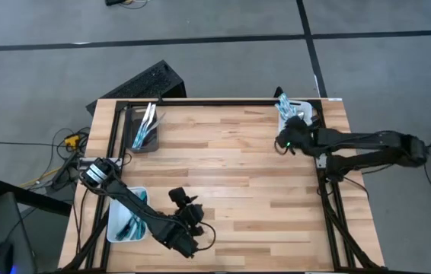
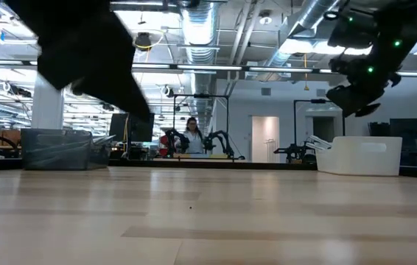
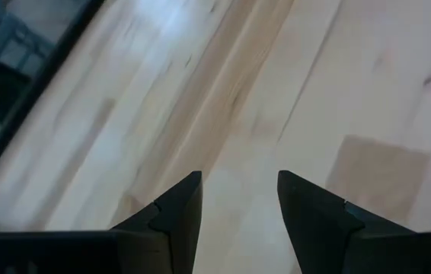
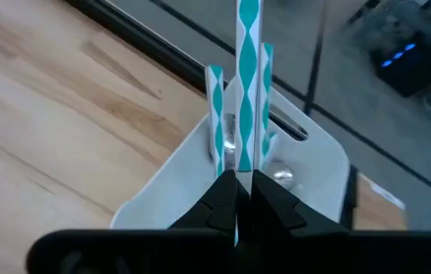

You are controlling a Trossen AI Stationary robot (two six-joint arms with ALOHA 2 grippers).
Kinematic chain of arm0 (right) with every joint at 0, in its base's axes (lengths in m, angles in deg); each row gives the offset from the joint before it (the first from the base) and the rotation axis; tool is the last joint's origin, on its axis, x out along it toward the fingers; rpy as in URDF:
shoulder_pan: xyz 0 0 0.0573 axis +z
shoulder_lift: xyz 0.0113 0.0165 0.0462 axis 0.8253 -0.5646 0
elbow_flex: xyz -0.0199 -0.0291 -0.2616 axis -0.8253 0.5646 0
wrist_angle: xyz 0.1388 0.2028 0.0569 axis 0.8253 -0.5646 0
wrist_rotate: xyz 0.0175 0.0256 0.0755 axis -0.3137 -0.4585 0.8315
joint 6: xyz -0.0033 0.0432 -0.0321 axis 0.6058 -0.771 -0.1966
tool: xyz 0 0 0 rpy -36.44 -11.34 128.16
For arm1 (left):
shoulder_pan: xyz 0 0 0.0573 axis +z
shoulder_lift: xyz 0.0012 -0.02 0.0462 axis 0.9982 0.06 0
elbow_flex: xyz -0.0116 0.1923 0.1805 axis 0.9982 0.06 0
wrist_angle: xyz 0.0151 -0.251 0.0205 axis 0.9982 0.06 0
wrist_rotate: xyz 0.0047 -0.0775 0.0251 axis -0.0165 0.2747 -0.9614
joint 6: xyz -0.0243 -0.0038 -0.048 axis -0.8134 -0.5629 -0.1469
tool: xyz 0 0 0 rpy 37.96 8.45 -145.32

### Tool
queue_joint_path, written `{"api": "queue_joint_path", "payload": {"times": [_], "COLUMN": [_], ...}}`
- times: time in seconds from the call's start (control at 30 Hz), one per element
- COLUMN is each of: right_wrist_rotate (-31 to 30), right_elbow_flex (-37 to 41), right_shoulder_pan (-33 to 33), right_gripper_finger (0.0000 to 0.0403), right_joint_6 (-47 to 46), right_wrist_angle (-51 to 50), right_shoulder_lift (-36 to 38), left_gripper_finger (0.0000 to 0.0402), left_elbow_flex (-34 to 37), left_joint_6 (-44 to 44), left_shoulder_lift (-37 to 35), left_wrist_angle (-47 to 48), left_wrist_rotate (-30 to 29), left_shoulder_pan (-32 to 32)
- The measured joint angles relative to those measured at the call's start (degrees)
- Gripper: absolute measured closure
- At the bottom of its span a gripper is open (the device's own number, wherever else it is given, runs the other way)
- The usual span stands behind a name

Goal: Sort silverware by color (type)
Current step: Put the blue white spoon into the right white bin, then return to Home Position

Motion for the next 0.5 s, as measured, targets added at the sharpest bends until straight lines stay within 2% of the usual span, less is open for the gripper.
{"api": "queue_joint_path", "payload": {"times": [0.1, 0.2, 0.33, 0.5], "right_wrist_rotate": [3.9, 3.2, 2.6, 9.9], "right_elbow_flex": [2.7, 4.2, 5.1, 6.2], "right_shoulder_pan": [-4.4, -8.1, -12.0, -11.6], "right_gripper_finger": [0.0321, 0.0276, 0.0215, 0.0173], "right_joint_6": [1.9, 2.3, 3.9, 1.8], "right_wrist_angle": [4.5, 4.8, 5.1, 6.4], "right_shoulder_lift": [2.6, 3.6, 3.8, 3.8], "left_gripper_finger": [0.0241, 0.0241, 0.0241, 0.0241], "left_elbow_flex": [1.8, 2.1, 2.1, 2.1], "left_joint_6": [-4.9, -8.4, -8.3, -10.2], "left_shoulder_lift": [0.0, 0.0, -1.0, -4.1], "left_wrist_angle": [0.0, 0.0, 0.1, 3.1], "left_wrist_rotate": [1.9, 2.2, 2.2, -0.4], "left_shoulder_pan": [0.3, 0.2, -0.6, -1.7]}}
